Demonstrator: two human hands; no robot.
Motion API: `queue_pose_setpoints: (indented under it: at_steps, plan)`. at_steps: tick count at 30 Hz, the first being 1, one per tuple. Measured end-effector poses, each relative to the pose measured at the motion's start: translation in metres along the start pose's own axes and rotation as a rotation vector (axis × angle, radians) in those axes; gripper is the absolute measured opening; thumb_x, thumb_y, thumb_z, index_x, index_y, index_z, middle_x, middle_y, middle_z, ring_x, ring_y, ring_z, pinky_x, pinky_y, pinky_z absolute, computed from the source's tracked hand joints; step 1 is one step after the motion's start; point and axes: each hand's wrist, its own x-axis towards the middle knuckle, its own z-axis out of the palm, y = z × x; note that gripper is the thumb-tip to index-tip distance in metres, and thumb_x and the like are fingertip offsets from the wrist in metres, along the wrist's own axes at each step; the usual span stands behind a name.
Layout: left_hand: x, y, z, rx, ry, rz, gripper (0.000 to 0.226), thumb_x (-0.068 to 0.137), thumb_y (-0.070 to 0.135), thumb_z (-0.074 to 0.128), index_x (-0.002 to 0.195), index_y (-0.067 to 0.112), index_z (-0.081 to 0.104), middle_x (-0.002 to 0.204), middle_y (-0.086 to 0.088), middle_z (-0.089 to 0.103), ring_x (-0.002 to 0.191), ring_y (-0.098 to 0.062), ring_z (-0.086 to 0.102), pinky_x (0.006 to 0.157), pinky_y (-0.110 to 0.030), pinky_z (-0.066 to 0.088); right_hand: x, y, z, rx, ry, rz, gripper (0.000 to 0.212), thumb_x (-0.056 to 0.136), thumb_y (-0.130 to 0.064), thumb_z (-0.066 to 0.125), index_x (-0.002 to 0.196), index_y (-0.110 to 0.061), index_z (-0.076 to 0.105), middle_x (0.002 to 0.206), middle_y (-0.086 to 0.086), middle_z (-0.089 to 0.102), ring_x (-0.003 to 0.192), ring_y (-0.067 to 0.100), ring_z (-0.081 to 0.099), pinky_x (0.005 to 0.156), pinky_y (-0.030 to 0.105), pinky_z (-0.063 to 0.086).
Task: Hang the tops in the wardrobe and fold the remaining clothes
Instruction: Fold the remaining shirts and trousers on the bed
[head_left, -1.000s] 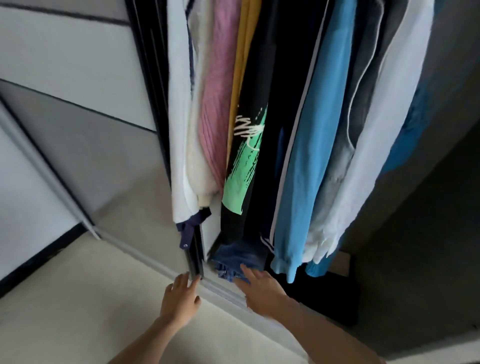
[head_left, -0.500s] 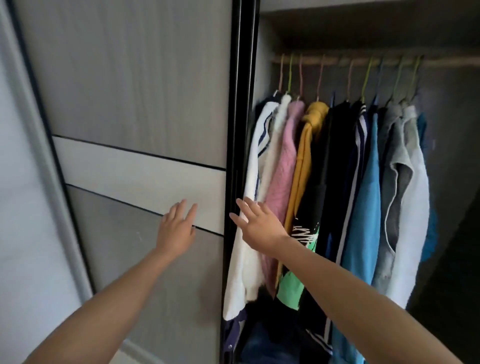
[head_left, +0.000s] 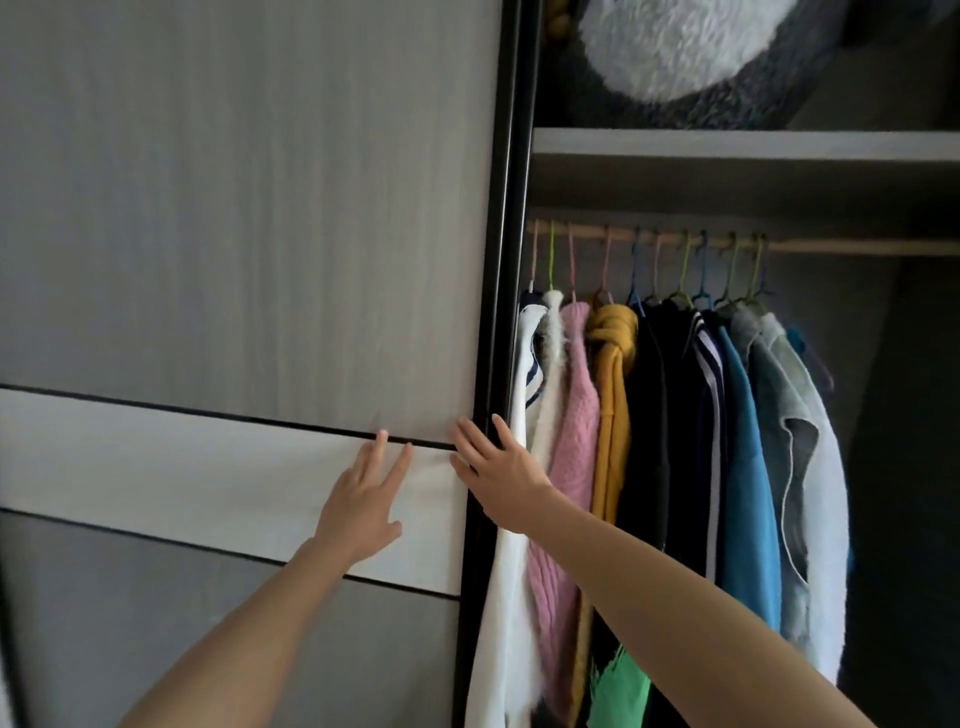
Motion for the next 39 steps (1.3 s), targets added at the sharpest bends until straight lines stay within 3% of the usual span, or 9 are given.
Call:
queue_pose_setpoints:
  at_steps: [4,11,24,39]
  plan:
    - [0.002,0.001,0.007,-0.025,0.006,-0.002,0.096,0.085,0.033,0.057,0.147,0.025,-0.017,0.145,-0.009,-0.04,0.143,-0.028,-0.02,0.113,-0.035,0.018,-0.005,0.002,0.003,-0.063,0.055,-0.037,0.051,0.101,-0.026,0.029,0.147,-0.006,0.018,0.155,0.021,0.005,0.144,0.033,0.003,0.113,0.052,0.013]
    - [0.0,0.007,-0.001,-0.08,-0.047,-0.018,0.095,0.085,0.031,0.056,0.147,0.027,-0.016,0.148,-0.009,-0.038,0.142,-0.027,-0.023,0.11,-0.035,0.028,-0.009,0.004,-0.003,-0.122,0.036,-0.071,0.051,0.1,-0.026,0.031,0.146,-0.007,0.02,0.153,0.018,0.011,0.144,0.032,0.006,0.11,0.052,0.022]
    - [0.0,0.015,-0.011,-0.161,-0.123,-0.022,0.094,0.086,0.028,0.054,0.146,0.032,-0.018,0.146,-0.001,-0.042,0.141,-0.02,-0.025,0.108,-0.032,0.032,-0.016,0.01,-0.004,-0.12,0.066,-0.072,0.045,0.1,-0.025,0.03,0.143,-0.011,0.029,0.152,0.014,0.017,0.143,0.027,0.013,0.105,0.047,0.029]
    - [-0.003,0.105,-0.012,-0.13,-0.142,0.046,0.088,0.086,0.03,0.053,0.148,0.036,-0.009,0.147,-0.002,-0.041,0.142,-0.021,-0.024,0.11,-0.033,0.028,-0.092,0.053,0.031,-0.08,-0.036,-0.032,0.051,0.098,-0.024,0.04,0.145,-0.009,0.025,0.153,0.017,0.013,0.144,0.029,0.007,0.107,0.048,0.028]
